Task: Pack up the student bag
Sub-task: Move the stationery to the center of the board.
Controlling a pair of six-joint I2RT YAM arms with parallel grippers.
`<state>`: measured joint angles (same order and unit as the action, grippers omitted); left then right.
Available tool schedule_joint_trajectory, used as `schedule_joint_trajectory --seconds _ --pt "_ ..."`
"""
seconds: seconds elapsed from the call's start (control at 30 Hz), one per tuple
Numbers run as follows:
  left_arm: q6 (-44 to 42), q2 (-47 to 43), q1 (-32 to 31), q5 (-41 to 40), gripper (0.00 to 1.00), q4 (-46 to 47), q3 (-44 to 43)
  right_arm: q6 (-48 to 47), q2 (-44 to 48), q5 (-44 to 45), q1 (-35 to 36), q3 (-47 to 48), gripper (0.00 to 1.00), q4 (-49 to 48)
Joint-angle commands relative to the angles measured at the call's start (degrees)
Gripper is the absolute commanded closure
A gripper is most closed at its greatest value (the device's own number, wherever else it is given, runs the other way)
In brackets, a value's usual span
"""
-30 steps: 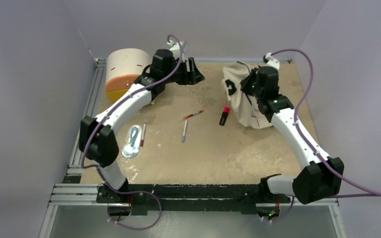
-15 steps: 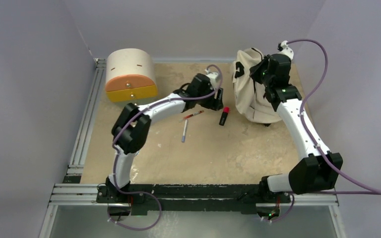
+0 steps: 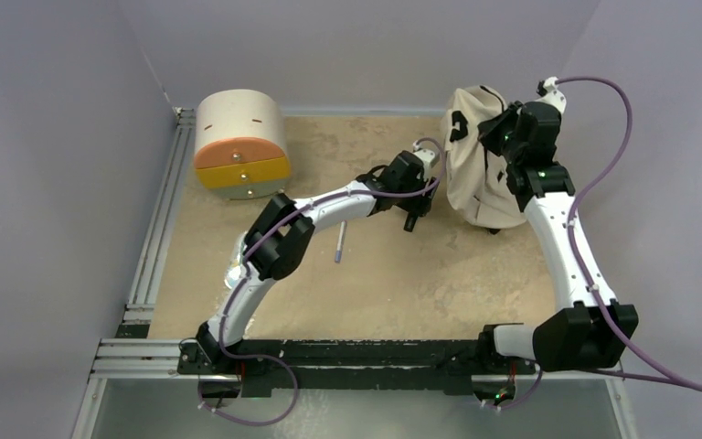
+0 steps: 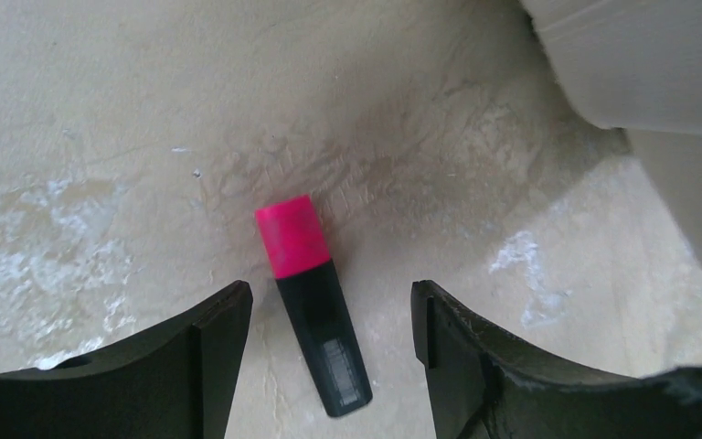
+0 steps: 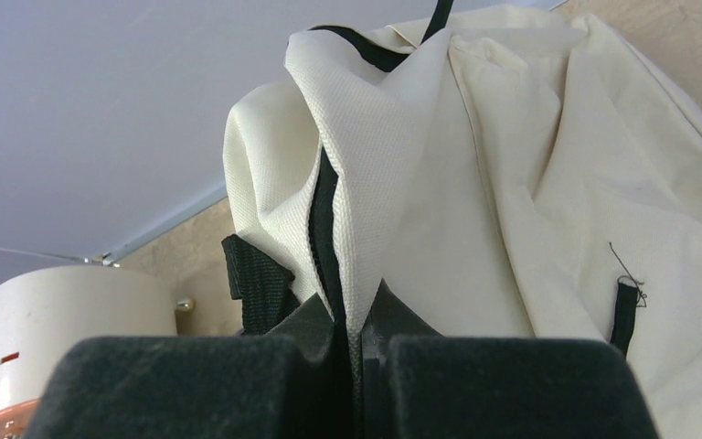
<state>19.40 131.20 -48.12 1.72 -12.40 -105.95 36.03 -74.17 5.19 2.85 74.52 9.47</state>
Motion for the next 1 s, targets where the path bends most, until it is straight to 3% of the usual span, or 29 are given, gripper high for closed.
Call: schedule_joint_trajectory --seconds 0.0,0.33,0.6,0.73,0.97 --pt "-2.66 4.1 -1.01 -4.69 0.36 -2.99 -5.46 0.63 4.15 -0.45 -0.61 0.86 1.0 -9.21" --pt "-5.07 6.36 -2.25 -5.83 0.45 -4.5 -5.23 0.62 4.77 -1.58 -1.09 -0.49 1.0 -11.12" --pt "-7.09 5.84 -3.26 -9.0 0.71 -10.24 -3.08 0.62 4.64 -2.55 -1.25 -1.72 1.0 -11.96" --pt "-6.26 0.95 -3.26 -10.29 0.78 -10.08 4.3 -0.37 4.04 -4.23 -1.23 -2.1 1.0 -12.18" --pt "-1.27 -13.22 -1.81 -11.42 0.83 -6.86 24.59 -7.71 3.73 -3.36 -1.08 -2.33 1.0 -7.5"
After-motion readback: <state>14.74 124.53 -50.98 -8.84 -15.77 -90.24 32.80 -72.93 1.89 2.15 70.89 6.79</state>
